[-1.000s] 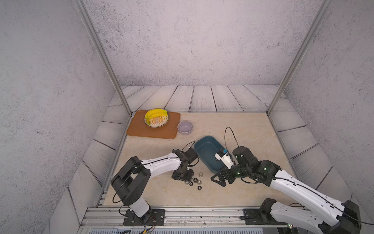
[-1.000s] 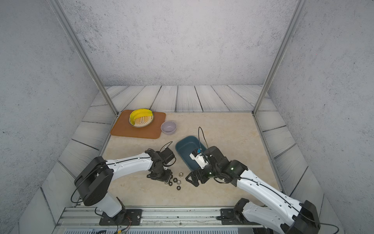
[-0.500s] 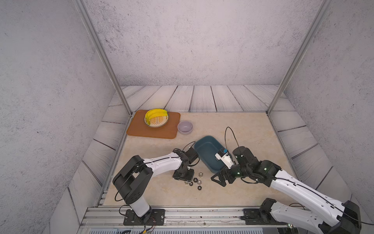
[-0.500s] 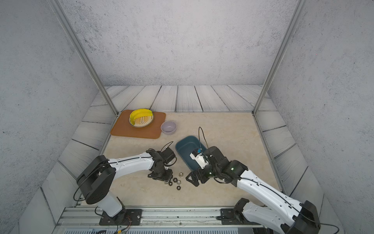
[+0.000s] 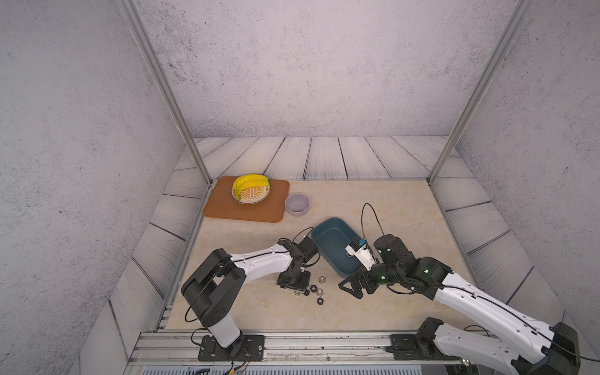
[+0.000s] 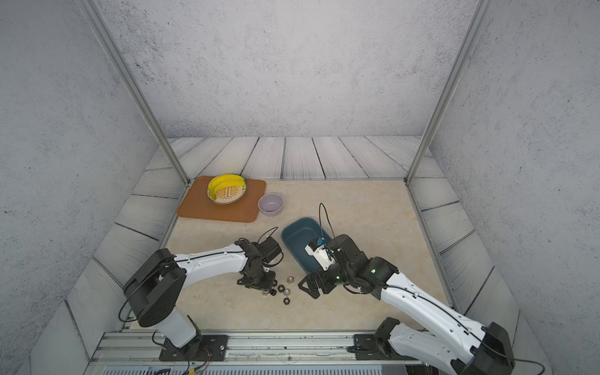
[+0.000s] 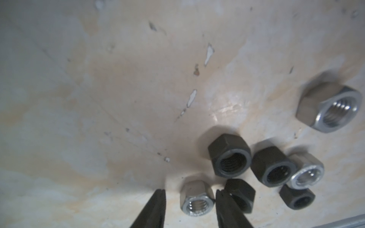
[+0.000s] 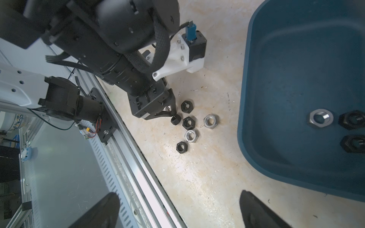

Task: Put the nuts on the desktop into the storage box
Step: Pick up the nut from the center of the board.

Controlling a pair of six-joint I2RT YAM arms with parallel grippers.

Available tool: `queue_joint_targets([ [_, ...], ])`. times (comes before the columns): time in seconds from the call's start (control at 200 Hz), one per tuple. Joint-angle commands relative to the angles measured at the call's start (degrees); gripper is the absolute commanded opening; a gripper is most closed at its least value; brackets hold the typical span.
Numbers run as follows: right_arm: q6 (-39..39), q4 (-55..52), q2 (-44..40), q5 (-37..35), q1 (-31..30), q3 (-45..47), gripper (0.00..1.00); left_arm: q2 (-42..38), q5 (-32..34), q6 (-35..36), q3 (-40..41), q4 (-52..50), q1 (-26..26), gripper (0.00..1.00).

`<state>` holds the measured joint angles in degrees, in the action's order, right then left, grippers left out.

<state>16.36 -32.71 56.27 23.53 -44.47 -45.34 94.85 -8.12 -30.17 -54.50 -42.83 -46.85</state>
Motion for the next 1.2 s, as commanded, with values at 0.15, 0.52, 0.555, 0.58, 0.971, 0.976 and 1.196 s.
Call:
queue_joint_targets([
  [0.15, 0.56, 0.54, -0.73, -0.77, -0.39, 0.26, 0.99, -0.98, 0.13, -0.06, 0.04, -1.86, -0.34, 0.46],
  [0.52, 0.43, 0.68, -0.73, -1.03, -0.38, 0.33, 0.99, 0.13, -1.77, -0.02, 1.58, -1.13, -0.39, 0.42],
  [0.555, 0.44, 0.70, -0.81, -1.08, -0.35, 0.34, 0.99, -0.16, -1.95, -0.06, 1.78, -0.95, -0.43, 0.41],
  [0.58, 0.43, 0.76, -0.93, -1.03, -0.34, 0.42, 0.99, -0.34, -2.11, -0.06, 1.78, -0.86, -0.41, 0.41],
  [0.971, 0.16, 0.85, -0.64, -0.77, -0.31, 0.34, 0.99, 1.94, -3.23, 0.64, 0.42, -1.45, -0.42, 0.37],
  [0.976, 0.16, 0.83, -0.64, -0.77, -0.33, 0.34, 0.99, 1.97, -3.18, 0.55, 0.34, -1.50, -0.43, 0.37],
  [1.196, -0.01, 0.72, -0.90, -0.76, -0.44, 0.08, 0.99, 3.44, -2.87, 0.60, -0.85, -1.79, -0.39, 0.36],
])
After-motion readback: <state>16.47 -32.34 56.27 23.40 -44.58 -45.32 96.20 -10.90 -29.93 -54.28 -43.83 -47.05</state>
